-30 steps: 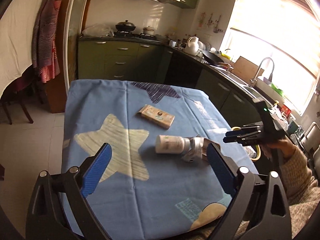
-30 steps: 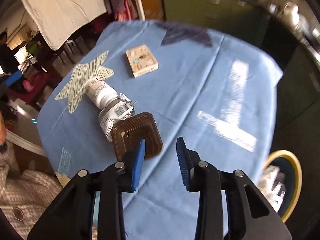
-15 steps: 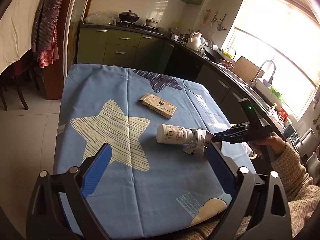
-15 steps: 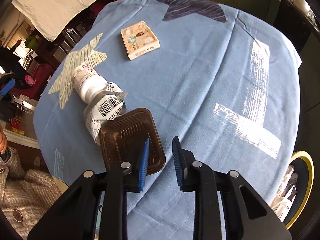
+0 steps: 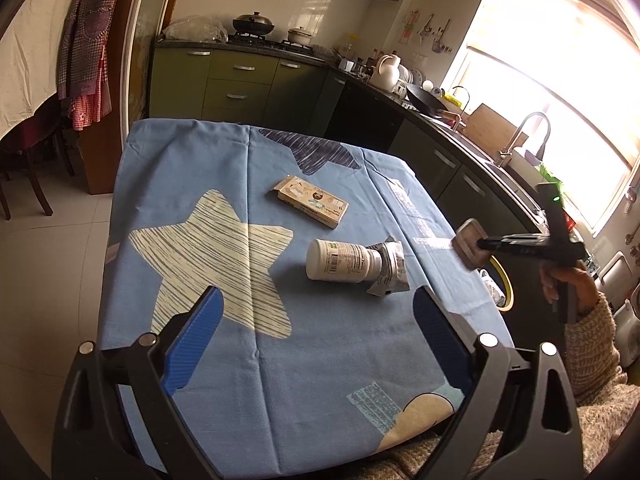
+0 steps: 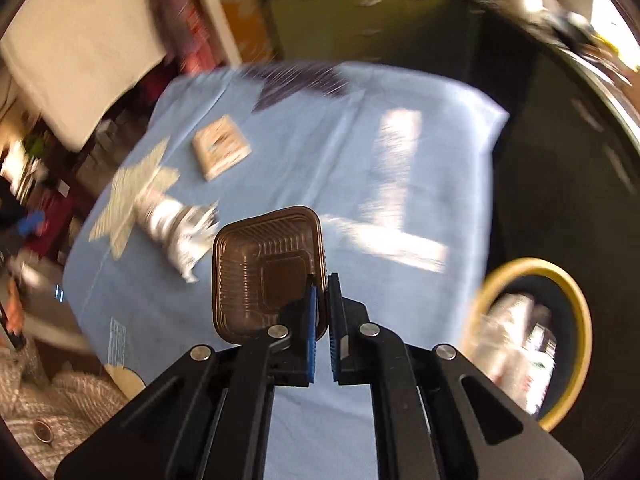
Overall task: Collect trash
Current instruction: 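Carry the brown tray over the bin and release it with the right gripper, then grasp the crumpled silver wrapper with the left gripper, then carry the silver wrapper over the bin and drop it with the left gripper, then grasp the Invisible Tape box with the right gripper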
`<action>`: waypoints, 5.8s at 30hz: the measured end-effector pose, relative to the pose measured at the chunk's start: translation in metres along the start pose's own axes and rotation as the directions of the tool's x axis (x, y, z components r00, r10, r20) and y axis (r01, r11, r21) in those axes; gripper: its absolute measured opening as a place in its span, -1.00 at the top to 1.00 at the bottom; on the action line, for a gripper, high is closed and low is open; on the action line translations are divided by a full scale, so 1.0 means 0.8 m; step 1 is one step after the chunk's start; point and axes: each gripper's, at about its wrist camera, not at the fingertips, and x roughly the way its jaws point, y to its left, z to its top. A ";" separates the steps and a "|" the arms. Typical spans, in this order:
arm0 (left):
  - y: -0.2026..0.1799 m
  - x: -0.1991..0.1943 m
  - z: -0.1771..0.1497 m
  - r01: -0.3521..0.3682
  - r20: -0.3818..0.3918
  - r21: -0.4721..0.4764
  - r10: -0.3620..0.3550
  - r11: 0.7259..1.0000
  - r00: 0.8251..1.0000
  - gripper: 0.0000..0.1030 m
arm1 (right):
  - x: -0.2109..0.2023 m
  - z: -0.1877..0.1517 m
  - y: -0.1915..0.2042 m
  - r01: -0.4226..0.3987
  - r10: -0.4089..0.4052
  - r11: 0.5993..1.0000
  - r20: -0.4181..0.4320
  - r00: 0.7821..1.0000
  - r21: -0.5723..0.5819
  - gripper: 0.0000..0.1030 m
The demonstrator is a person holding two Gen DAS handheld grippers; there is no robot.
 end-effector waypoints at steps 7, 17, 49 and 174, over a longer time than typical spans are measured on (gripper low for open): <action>-0.015 0.012 -0.001 0.021 -0.019 0.031 -0.021 0.999 1.000 -0.77 | -0.067 -0.039 -0.148 0.182 -0.203 0.937 0.043 0.978 0.300 0.88; -0.043 0.023 -0.002 0.026 -0.049 0.083 -0.022 0.996 0.999 -0.77 | -0.008 -0.068 -0.279 0.274 -0.268 0.824 -0.085 0.960 0.496 0.88; -0.182 0.224 0.043 0.112 -0.359 0.215 -0.028 0.970 0.933 -0.56 | -0.084 -0.172 -0.115 0.080 -0.163 0.919 0.190 0.968 0.385 0.00; -0.004 -0.009 -0.008 -0.036 0.005 0.131 0.035 0.991 0.999 -0.87 | 0.204 0.173 0.197 -0.187 0.130 0.855 -0.149 0.980 -0.483 -0.18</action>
